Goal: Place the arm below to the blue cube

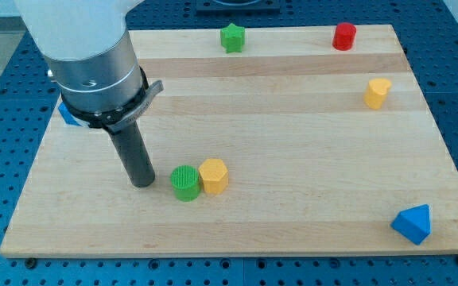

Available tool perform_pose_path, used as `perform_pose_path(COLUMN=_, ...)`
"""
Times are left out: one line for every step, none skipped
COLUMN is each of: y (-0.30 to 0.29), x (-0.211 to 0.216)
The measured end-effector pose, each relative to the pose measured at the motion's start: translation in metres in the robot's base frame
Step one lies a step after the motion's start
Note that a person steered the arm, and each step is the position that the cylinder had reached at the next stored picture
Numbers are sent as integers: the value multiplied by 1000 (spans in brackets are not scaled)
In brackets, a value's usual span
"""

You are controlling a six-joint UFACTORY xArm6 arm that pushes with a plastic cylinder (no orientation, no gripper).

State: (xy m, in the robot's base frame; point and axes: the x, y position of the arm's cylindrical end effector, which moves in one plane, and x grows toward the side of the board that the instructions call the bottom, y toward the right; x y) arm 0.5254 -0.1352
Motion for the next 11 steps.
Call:
perform_pose_path(y=-9, x=0)
perform_pose_path(y=-30, x=0)
perform_pose_path(y=-37, x=0)
perform_pose_path(y=-37, x=0)
perform_pose_path(y=-45, x=0)
perform_pose_path(y=-61, x=0)
perform_pose_path(y=-83, x=0)
perform_pose_path(y=-108, x=-15)
perform_pose_path(y=-121, x=-32)
perform_pose_path(y=-130, x=-54)
perform_pose_path(y=-138, x=-75)
